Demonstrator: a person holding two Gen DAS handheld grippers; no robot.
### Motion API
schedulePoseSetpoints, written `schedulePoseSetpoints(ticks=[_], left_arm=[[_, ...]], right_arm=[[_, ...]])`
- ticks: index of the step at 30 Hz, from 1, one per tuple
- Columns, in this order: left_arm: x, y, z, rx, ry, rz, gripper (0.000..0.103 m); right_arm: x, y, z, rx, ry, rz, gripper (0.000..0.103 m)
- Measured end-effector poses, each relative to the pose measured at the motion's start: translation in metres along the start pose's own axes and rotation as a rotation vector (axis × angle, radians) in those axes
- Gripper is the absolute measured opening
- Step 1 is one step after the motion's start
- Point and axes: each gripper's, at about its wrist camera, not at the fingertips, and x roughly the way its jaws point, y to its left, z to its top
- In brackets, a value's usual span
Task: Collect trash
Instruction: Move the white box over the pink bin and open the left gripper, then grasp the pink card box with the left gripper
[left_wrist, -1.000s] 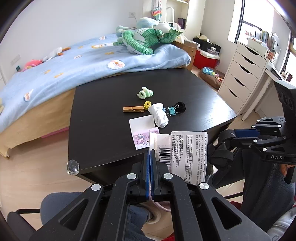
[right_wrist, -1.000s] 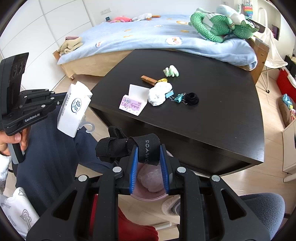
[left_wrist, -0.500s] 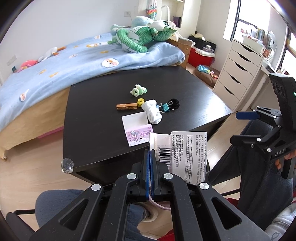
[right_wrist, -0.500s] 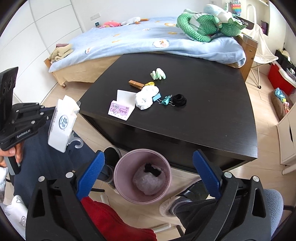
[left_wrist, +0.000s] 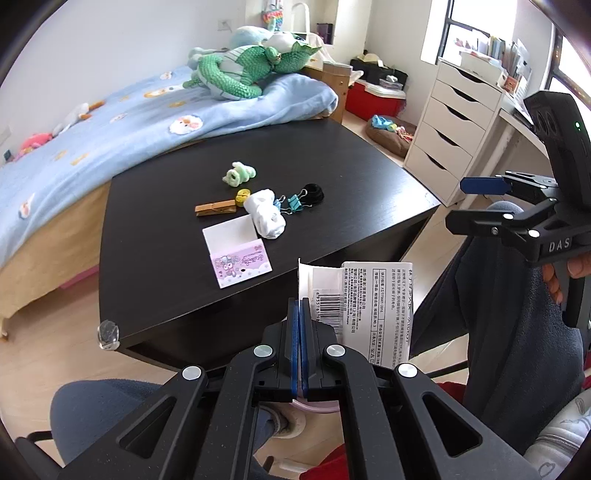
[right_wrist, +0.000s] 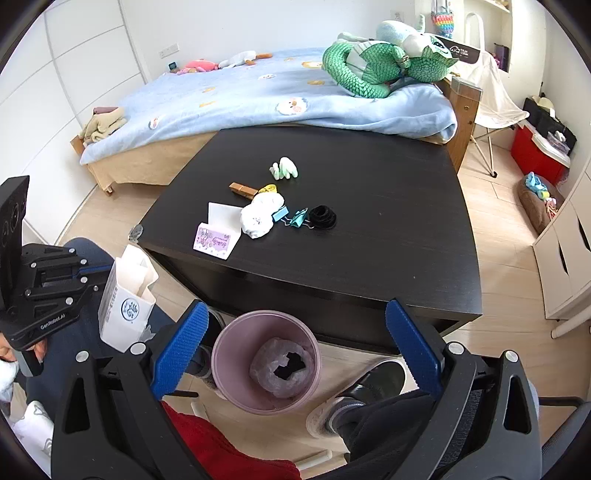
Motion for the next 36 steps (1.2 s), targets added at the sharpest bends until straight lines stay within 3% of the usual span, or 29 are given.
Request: schedulePoseSetpoints(ticks=[5, 8, 10, 11, 12, 24, 36], left_arm=[[0.002, -0.006, 0.002, 0.014, 0.008, -0.012, 0.002], [0.004, -0.007, 0.003, 0.010, 0.014, -0.022, 0.015], [0.005, -0.006, 0.003, -0.006, 0.012, -0.024, 0.051], [0.004, -0.005, 0.003, -0.021, 0.002, -0.031, 0.079], [0.002, -0.003, 0.003, -0.037, -0.015, -0.036, 0.093], [0.000, 0.018, 0.006, -0.118, -0.026, 0.061, 0.095], [0.008, 0.031, 0.018, -0.166, -0.032, 0.083, 0.095]], right_arm=[[-0.003, -0.003, 0.002, 0.008, -0.007, -0.005, 0.095], [-0.004, -0.005, 0.002, 0.015, -0.009, -0.002, 0.095], [-0.004, -0.005, 0.002, 0.018, -0.008, -0.001, 0.095], [-0.003, -0.005, 0.002, 0.018, -0.007, -0.001, 0.095], [-0.003, -0.005, 0.002, 0.019, -0.006, 0.000, 0.095], [0.001, -0.005, 0.000, 0.028, -0.003, -0.004, 0.098], [0.010, -0.004, 0.009, 0.026, -0.002, 0.002, 0.098]])
